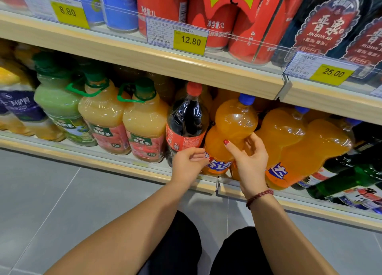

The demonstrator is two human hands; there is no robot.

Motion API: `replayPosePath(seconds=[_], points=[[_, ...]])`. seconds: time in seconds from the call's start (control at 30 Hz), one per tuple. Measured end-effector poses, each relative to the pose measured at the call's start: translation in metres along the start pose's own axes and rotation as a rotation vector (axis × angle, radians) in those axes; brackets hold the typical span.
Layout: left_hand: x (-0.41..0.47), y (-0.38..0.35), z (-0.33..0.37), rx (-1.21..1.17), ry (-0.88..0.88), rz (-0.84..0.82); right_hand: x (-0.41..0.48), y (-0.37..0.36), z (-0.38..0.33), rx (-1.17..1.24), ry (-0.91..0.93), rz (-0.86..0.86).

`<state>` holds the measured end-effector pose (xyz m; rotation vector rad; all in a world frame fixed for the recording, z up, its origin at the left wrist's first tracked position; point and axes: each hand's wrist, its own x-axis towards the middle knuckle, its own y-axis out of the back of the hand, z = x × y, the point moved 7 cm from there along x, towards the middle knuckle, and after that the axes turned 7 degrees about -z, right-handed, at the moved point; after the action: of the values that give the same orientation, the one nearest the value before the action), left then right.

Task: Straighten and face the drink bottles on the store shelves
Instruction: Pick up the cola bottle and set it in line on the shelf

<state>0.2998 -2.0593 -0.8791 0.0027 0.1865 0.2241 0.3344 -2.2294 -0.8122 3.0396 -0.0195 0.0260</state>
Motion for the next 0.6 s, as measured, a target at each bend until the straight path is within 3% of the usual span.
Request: replayPosePath(seconds=[0.13, 0.37, 0.6], points=[[-0.018, 0.043, 0.028, -0.046, -0.166, 0.063, -0.023, 0.007, -0.017, 0.064, 0.074, 0.079], [-0.025, 0.107, 0.042, -0.131, -0.280, 0.183, -0.026, -0.064, -0.047, 0.015, 0.185, -0.260], [-0.016, 0.091, 0.043, -0.064, -0.317, 0.002, -0.004, -0.107, -0.042, 0.032, 0.126, -0.244]])
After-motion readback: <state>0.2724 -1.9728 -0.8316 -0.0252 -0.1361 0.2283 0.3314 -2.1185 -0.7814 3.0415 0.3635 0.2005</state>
